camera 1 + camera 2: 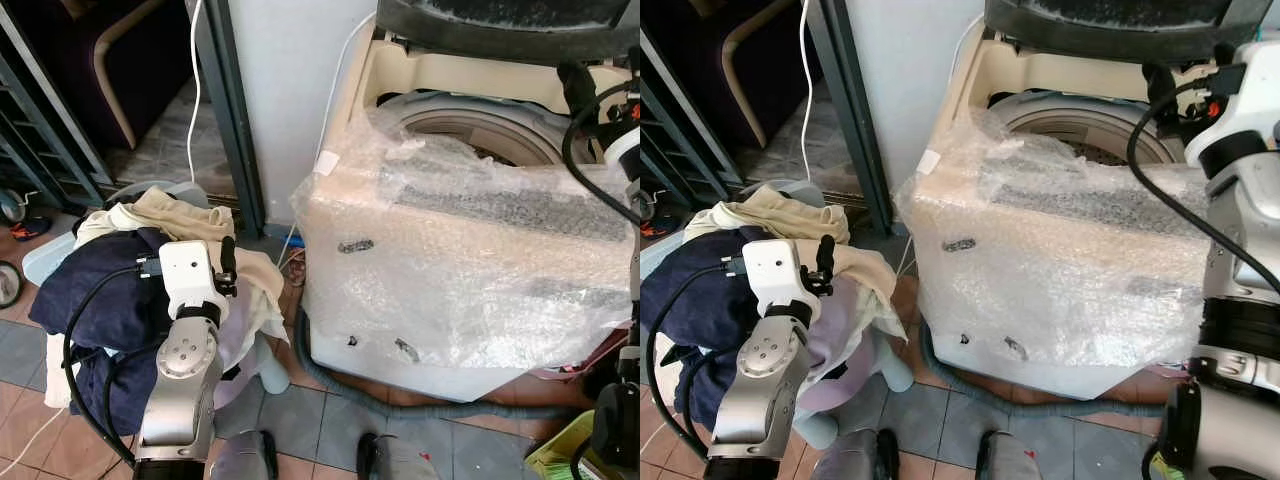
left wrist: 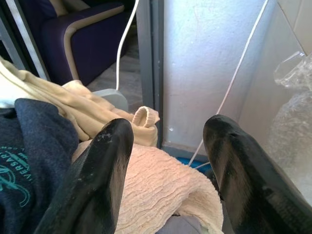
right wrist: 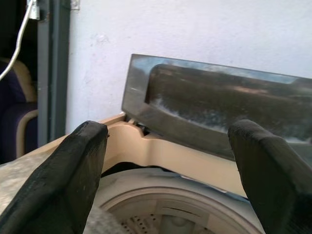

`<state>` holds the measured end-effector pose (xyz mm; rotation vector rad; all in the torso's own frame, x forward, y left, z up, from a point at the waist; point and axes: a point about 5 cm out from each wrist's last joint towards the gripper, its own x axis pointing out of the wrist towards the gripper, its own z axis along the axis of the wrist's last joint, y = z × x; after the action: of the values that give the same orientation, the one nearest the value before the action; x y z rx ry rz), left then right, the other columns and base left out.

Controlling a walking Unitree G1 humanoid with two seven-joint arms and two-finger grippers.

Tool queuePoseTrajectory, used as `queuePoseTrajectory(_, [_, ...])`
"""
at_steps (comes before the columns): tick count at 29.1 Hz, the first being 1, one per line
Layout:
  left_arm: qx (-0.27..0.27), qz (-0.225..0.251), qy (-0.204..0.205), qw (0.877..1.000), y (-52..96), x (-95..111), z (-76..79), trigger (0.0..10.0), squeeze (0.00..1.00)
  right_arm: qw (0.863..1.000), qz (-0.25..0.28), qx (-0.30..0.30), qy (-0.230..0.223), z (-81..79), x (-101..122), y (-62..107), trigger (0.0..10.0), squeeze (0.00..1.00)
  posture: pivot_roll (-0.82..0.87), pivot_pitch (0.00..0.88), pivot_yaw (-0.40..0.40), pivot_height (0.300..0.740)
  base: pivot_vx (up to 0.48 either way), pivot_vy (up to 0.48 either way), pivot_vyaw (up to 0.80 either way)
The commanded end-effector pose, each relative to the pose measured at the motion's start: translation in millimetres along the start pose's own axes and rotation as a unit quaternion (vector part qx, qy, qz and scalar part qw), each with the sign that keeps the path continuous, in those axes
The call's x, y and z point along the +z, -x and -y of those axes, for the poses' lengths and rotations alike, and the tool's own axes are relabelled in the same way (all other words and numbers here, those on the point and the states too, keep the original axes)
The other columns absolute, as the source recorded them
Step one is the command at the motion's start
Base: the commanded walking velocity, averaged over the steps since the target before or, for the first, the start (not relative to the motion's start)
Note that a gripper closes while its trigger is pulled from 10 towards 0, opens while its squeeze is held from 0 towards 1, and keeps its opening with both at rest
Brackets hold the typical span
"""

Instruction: Clothes washing

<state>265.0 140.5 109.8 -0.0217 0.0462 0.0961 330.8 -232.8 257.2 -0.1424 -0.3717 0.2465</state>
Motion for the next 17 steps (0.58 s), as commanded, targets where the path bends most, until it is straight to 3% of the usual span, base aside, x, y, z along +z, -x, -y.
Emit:
queuePoseTrajectory(1, [0.004,0.006,-0.013,1.000,0.1,2,0.6,10.0,0.00,0.998,0.012,0.054,0.001,-32.9,3,-6.2,10.0,1.00,-0.03,0.074,0.023,0.740,0.000,0.000,0.80])
queuePoseTrajectory(2, [0.004,0.006,-0.013,1.000,0.1,2,0.6,10.0,0.00,0.998,0.012,0.054,0.001,-32.9,3,-6.2,10.0,1.00,-0.03,0.074,0.023,0.740,0.000,0.000,0.80])
queuePoseTrajectory(3, [0.008,0.013,-0.022,1.000,0.4,4,-1.8,10.0,0.00,0.994,0.014,0.107,-0.004,-57.5,0,-8.6,10.0,1.00,-0.01,0.074,0.023,0.740,0.000,0.000,0.80])
queuePoseTrajectory(6, [0.013,0.022,-0.032,0.999,-0.2,8,-4.7,10.0,0.00,0.990,0.013,0.137,-0.018,-71.4,-1,-9.9,10.0,1.00,-0.01,0.073,0.021,0.740,0.000,0.000,0.80])
queuePoseTrajectory(17, [0.029,0.048,-0.042,0.998,-2.9,23,-4.9,10.0,0.00,0.984,0.007,0.171,-0.056,-93.0,-4,-15.5,10.0,1.00,0.01,0.080,0.020,0.740,0.000,0.000,0.80])
